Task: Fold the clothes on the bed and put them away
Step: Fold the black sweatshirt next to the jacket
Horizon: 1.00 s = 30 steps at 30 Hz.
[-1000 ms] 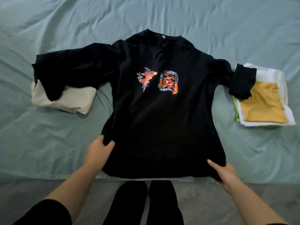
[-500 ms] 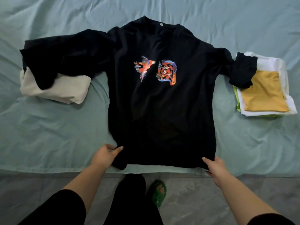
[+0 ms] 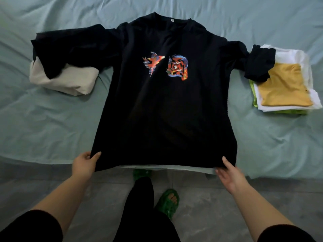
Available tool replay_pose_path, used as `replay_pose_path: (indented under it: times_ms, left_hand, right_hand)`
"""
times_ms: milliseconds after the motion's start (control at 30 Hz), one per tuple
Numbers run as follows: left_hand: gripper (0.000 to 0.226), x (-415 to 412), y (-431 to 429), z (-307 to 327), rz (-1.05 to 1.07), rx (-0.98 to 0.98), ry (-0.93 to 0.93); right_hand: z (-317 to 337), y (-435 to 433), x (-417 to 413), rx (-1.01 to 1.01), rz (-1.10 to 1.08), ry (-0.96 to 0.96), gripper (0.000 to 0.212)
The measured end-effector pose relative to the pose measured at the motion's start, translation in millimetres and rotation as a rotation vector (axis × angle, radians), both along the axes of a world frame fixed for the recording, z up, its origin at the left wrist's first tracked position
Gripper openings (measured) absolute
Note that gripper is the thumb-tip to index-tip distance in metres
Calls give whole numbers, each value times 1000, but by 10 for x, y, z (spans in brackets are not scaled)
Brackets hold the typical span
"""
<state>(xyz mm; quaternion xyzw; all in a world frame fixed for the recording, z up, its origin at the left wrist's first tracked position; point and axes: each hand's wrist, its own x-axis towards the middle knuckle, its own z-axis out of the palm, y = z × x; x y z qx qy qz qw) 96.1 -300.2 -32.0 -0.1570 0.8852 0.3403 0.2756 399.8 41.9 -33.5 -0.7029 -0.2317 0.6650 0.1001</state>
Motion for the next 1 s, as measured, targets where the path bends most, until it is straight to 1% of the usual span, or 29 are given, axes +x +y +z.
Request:
replay_pose_path:
  times_ms: [67, 167, 267, 367, 433, 533, 600, 667, 767, 833, 933, 1000]
  left_hand:
    - [29, 25, 11, -104, 47, 34, -23]
    - [30, 34, 23, -190, 107, 77, -35]
    - [31, -10, -8, -202, 168, 121, -71]
    - [25, -73, -82, -197, 210, 203, -165]
    - [20, -71, -99, -187, 248, 282, -253]
    - [19, -133, -128, -177, 289, 362, -333]
    - [18, -157, -187, -173, 310, 397, -330]
    - [15, -150, -265, -174, 346, 428, -293]
    - [16, -87, -345, -206, 342, 373, -300]
    - [19, -94, -352, -254, 353, 352, -320]
    - [16, -176, -337, -320, 343, 332, -314]
    - [27, -188, -331, -322, 339, 302, -332]
  right_hand:
    - [-114, -220, -111, -84, -100, 125, 53]
    - [-190, -498, -321, -69, -184, 146, 53]
    - [-179, -723, -510, -91, -199, 157, 61]
    - [-159, -1039, -784, -175, -133, 225, 65]
    - [-153, -1273, -1004, -242, -59, 244, 62]
    - [-175, -1588, -1396, -321, -51, 275, 54]
    - [-185, -1732, -1525, -340, -69, 275, 51]
    - [-204, -1816, -1467, -323, -91, 259, 44]
    - [-237, -1840, -1284, -259, -50, 164, 37]
    - [-250, -1838, -1255, -268, -17, 157, 37]
    - [-242, -1830, -1279, -295, 17, 144, 40]
    - [-210, -1808, -1301, -293, 37, 114, 40]
